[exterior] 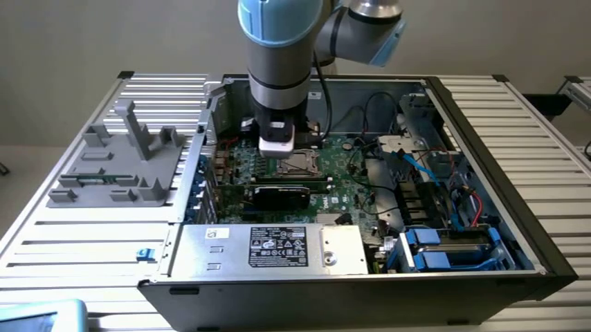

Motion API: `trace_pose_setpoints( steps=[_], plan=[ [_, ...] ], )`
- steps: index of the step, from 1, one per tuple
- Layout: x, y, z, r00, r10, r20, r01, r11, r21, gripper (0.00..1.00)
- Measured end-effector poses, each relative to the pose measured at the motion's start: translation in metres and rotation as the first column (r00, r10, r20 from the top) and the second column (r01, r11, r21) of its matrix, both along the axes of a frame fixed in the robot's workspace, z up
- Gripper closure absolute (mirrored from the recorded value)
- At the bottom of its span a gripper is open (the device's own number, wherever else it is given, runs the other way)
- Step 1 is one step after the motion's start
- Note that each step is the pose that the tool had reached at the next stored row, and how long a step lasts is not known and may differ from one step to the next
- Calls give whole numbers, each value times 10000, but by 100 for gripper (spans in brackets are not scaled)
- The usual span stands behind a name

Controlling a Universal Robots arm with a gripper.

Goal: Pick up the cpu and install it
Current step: 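Install the second cpu locking lever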

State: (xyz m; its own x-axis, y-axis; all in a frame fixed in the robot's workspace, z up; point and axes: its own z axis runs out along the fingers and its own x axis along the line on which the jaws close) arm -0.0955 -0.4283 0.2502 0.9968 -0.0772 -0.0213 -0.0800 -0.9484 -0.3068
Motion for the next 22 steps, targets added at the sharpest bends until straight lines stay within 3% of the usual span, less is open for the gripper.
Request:
trace_pose_setpoints(
  steps=[2,3,6,7,14,22],
  plan=[
    [14,-6,-21,10000,-1,-16,1,10000,38,89],
    [18,-7,-29,10000,0,-60,0,10000,52,89],
    [30,-24,-36,9995,-1,-328,3,10000,61,89],
    [40,-30,-39,9994,-1,-360,4,10000,69,89],
    [79,-47,-103,9993,1,-382,4,9999,140,89],
    [79,-53,-221,9990,3,-457,4,9999,162,89]
  ],
)
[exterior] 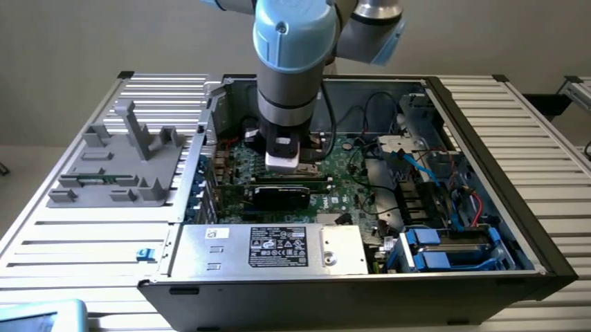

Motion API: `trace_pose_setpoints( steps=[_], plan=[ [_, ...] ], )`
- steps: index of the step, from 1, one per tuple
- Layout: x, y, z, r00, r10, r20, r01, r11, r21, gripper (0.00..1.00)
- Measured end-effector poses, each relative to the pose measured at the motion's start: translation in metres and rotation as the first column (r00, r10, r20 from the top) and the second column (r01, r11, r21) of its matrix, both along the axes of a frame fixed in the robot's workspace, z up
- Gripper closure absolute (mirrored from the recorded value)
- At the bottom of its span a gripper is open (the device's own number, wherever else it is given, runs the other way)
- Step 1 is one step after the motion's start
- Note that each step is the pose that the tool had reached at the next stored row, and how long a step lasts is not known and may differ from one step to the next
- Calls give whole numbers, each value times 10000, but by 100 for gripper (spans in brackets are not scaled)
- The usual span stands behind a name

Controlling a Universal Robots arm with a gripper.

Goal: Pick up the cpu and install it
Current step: 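Install the second cpu locking lever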

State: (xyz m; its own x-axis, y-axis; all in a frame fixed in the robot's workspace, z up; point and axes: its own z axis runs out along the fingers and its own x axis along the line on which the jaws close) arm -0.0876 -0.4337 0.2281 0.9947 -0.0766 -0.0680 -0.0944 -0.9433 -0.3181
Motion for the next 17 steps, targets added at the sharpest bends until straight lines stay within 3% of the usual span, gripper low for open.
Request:
trace_pose_setpoints(
  steps=[17],
  plan=[
    [-82,-21,-86,10000,-1,-19,1,10000,15,89]
  ],
)
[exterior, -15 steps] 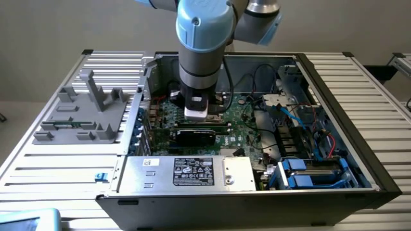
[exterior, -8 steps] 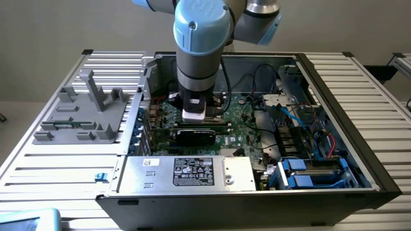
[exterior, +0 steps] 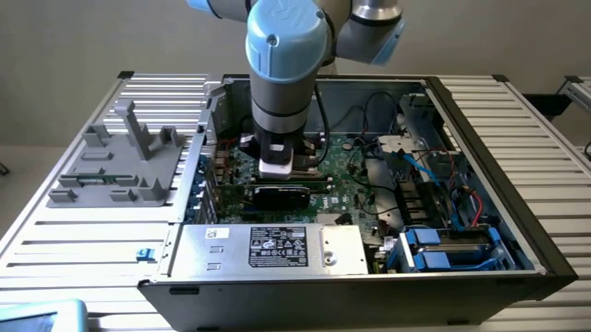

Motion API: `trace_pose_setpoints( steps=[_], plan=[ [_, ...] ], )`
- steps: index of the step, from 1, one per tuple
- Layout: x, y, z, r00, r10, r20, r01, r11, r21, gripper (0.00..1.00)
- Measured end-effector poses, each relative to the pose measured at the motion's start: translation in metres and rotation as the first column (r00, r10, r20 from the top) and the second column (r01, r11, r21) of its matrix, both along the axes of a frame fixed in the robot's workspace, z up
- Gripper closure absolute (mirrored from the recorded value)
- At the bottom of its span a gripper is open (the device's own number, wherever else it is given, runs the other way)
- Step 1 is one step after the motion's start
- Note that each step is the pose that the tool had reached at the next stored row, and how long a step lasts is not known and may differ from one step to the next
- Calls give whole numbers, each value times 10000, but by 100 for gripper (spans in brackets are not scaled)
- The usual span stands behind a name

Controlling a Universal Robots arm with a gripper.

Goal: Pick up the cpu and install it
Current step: 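Install the second cpu locking lever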

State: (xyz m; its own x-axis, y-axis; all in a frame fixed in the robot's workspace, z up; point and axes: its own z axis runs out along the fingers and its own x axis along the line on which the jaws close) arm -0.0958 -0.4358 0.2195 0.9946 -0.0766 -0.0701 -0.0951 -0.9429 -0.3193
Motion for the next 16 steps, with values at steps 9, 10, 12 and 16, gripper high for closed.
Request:
trace_pose_setpoints(
  steps=[9,10,12,16],
  plan=[
    [-27,-39,-1,10000,0,0,0,9998,201,89],
    [-27,-46,-1,10000,0,0,0,9997,233,89],
    [-27,-58,-1,10000,-4,1,4,9994,332,89],
    [-27,-89,0,10000,-14,1,14,9988,492,89]
  ],
)
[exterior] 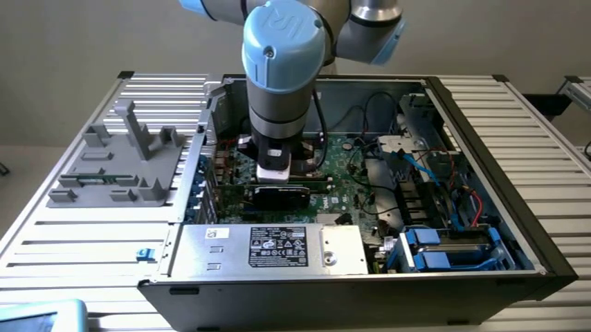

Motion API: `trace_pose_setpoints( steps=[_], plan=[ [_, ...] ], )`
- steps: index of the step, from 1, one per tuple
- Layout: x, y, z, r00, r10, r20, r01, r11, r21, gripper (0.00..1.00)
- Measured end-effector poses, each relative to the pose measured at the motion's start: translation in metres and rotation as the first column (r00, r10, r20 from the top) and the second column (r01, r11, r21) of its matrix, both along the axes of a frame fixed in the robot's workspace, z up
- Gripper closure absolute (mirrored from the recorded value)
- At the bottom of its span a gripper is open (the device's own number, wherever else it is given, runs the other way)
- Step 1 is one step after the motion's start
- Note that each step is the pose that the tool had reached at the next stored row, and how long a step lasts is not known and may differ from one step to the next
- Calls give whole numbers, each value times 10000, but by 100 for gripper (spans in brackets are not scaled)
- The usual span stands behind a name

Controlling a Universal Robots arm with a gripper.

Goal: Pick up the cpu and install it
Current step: 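Install the second cpu locking lever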

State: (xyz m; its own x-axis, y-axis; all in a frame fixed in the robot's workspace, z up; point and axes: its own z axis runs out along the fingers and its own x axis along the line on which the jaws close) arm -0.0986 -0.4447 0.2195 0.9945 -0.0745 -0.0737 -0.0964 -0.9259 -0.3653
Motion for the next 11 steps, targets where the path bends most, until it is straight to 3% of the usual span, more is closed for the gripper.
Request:
trace_pose_setpoints(
  steps=[11],
  plan=[
    [0,-14,32,10000,-41,0,41,9999,123,89]
  ],
)
